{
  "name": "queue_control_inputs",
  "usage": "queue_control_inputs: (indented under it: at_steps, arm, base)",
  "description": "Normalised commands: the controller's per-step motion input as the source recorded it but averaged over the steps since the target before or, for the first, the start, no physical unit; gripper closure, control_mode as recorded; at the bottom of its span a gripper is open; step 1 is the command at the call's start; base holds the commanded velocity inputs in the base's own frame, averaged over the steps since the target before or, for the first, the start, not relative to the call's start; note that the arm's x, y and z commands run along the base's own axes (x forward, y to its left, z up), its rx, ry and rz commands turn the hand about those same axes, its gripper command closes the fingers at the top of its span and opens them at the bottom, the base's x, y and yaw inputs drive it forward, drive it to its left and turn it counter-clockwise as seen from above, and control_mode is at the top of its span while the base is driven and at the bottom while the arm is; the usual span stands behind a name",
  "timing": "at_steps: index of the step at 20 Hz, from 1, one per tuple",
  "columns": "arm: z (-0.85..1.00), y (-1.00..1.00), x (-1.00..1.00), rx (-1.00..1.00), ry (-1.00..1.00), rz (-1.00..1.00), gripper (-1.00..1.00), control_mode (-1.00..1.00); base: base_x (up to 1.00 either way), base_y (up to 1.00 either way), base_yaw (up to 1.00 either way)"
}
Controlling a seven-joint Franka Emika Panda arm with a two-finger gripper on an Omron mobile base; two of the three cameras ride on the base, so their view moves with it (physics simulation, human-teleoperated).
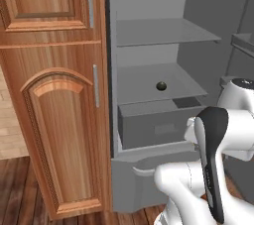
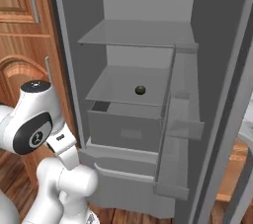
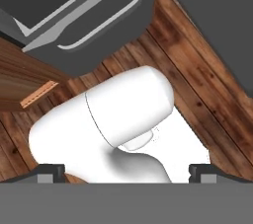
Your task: Place the cold items (lime and squash) from the fridge in one tupperware on the dining counter. Place the warm items (hot dog and kebab skewer) in the stove area in another tupperware.
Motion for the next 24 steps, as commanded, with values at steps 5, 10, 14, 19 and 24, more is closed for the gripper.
queue_control_inputs:
  at_steps: [5,10,14,19,24]
  arm:
    - [0.00,0.00,0.00,0.00,0.00,0.00,-1.00,1.00]
    - [0.00,0.00,0.00,0.00,0.00,0.00,-1.00,1.00]
    - [0.00,0.00,0.00,0.00,0.00,0.00,-1.00,1.00]
    - [0.00,0.00,0.00,0.00,0.00,0.00,-1.00,1.00]
    - [0.00,-0.11,-0.01,-0.27,-0.14,0.01,-1.00,-1.00]
  base:
    - [0.42,-0.17,0.12]
    - [0.45,-0.18,0.13]
    - [0.43,-0.17,0.14]
    - [0.27,-0.15,0.12]
    - [0.00,0.00,0.00]
